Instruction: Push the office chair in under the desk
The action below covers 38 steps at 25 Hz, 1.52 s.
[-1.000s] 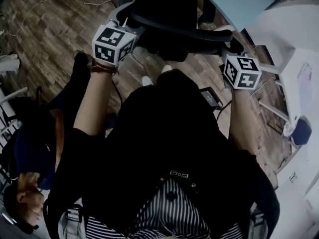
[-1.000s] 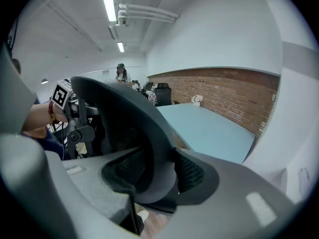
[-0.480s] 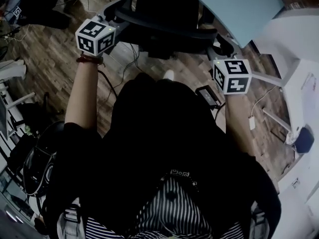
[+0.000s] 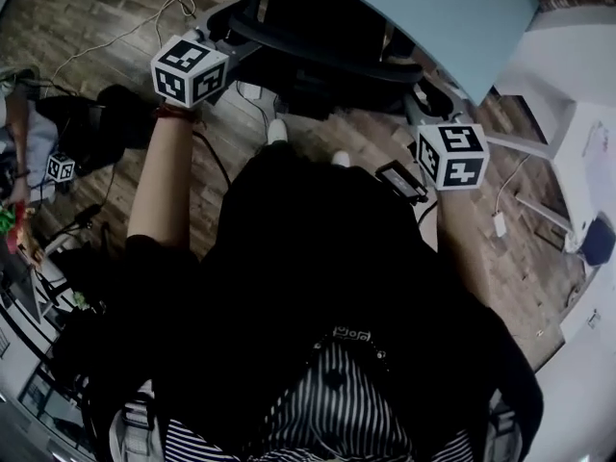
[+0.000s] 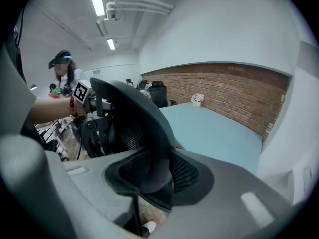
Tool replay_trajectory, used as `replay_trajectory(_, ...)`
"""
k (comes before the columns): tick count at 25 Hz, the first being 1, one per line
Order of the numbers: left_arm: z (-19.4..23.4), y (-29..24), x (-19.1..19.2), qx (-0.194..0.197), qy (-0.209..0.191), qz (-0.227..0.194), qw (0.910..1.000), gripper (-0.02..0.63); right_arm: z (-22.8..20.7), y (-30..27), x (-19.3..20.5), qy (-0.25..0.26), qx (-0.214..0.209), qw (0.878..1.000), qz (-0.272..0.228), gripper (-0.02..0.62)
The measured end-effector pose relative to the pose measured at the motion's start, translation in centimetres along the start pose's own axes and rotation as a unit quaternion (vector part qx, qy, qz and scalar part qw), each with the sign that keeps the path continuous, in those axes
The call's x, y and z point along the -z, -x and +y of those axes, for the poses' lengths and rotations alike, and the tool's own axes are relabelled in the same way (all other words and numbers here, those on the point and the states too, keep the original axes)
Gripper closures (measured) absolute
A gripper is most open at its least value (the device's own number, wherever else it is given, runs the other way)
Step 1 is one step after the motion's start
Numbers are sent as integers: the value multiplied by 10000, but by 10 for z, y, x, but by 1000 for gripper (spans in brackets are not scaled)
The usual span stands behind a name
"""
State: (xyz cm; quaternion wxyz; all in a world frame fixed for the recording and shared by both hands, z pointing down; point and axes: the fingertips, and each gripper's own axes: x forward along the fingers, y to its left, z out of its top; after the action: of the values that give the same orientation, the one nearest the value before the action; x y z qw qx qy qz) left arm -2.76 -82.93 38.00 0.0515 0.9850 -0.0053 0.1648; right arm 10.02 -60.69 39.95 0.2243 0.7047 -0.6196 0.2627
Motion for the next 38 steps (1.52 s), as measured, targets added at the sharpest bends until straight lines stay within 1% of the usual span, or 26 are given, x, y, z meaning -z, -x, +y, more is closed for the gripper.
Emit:
replay_trajectory(2,13,-1,-1,264,-76,-74,9996,241,8,-6,-5,-177,299,9994,-7,468)
replay_trajectory(4,38,-4,-3,409,-145,-110,9990,241,14,-22,-18,-297,520,9982,-11,469)
replay_trajectory(8,82,-34,-19,651,-232,-69,9976,241,0,-53,-45,-583,904,9942,-35,471)
replay_trajectory(15,115,-76,-43,804,-395,-184,9958,242,-33,-80,-71,-831,1341,9874,-157,483)
replay_trajectory(18,125,-91,-49,758,-412,-195,9961,244,-43,-92,-78,-822,1372,9870,-155,483)
replay_trajectory(21,130,-94,-55,642,-427,-206,9968,242,-45,-99,-84,-893,1341,9867,-213,483)
replay_trajectory(23,131,-94,-58,559,-424,-201,9973,244,-41,-104,-86,-945,1239,9875,-231,483)
replay_trajectory(25,132,-92,-59,472,-398,-198,9979,244,-30,-114,-89,-980,1040,9895,-224,483)
replay_trajectory(28,134,-100,-64,249,-293,-260,9989,244,-28,-129,-97,-953,965,9904,-261,483)
replay_trajectory(31,130,-108,-66,101,-207,-281,9993,242,-32,-129,-103,-1057,953,9892,-344,483)
replay_trajectory(33,127,-98,-64,-50,-162,-272,9995,238,-25,-120,-105,-1127,905,9884,-459,483)
replay_trajectory(34,128,-88,-63,-198,-65,-298,9993,233,-20,-113,-106,-1167,861,9880,-539,488)
replay_trajectory(35,130,-75,-64,-360,105,-363,9986,305,-15,-105,-107,-1202,801,9874,-639,529)
replay_trajectory(36,129,-60,-65,-473,288,-468,9974,404,-9,-97,-110,-1222,726,9869,-764,593)
replay_trajectory(37,122,-46,-68,-476,397,-585,9964,547,-3,-90,-113,-1216,641,9864,-903,594)
replay_trajectory(38,110,-33,-70,-375,390,-686,9962,600,5,-84,-117,-1183,556,9860,-1036,594)
